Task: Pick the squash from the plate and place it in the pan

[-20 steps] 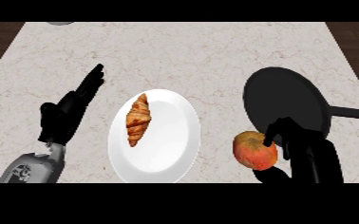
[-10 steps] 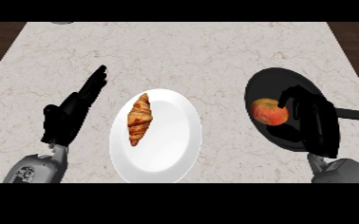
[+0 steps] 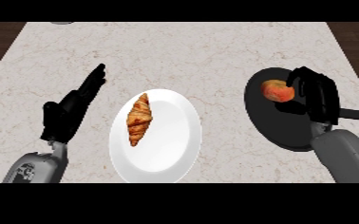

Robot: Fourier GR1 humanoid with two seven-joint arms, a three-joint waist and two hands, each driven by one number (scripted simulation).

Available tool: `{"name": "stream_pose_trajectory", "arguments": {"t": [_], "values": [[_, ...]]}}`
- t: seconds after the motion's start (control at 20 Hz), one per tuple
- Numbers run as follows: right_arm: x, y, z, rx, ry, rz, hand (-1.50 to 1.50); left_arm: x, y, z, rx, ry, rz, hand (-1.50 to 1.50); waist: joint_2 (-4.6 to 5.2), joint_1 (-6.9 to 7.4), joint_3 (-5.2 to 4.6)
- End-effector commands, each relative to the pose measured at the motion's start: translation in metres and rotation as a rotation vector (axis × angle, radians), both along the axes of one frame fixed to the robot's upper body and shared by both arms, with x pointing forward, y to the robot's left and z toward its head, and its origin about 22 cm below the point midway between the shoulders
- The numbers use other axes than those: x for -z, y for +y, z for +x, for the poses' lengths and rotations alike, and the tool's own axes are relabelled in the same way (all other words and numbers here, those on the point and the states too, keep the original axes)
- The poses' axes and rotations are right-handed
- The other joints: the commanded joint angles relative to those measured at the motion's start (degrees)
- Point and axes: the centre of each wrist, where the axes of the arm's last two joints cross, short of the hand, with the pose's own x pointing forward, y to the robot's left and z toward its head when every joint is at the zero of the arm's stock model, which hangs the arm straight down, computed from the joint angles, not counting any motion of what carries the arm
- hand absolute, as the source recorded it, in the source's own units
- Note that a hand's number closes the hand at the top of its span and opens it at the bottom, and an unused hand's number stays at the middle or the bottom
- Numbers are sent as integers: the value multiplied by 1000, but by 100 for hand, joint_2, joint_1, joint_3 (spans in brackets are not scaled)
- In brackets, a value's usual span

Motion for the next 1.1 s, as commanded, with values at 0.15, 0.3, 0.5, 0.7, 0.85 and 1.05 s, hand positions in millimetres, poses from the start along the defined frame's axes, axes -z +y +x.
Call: {"name": "stream_pose_trajectory", "arguments": {"t": [0.15, 0.3, 0.5, 0.7, 0.85, 1.05], "values": [[26, -24, 24, 129, 374, 7, -150, 2, -2, 5, 10, 7, 1, 0, 43, 121, 0], [45, -18, 34, 66, 370, 99, -150, -13, -4, 2, 12, -25, -4, 0, 31, 116, 6], [32, -34, 51, 33, 264, 236, -150, 0, -16, -14, 42, -6, 7, 0, 51, 191, 15], [25, -31, 56, -24, 114, 432, -150, -4, -6, 7, 10, 7, -7, 0, 51, 62, 13], [13, -59, 58, -29, 17, 579, -150, 9, -16, -7, 18, 8, -8, 0, 73, 142, 22], [27, -101, 30, -91, 39, 726, -150, -3, -8, 3, 8, -11, -10, 0, 26, 3, 10]]}}
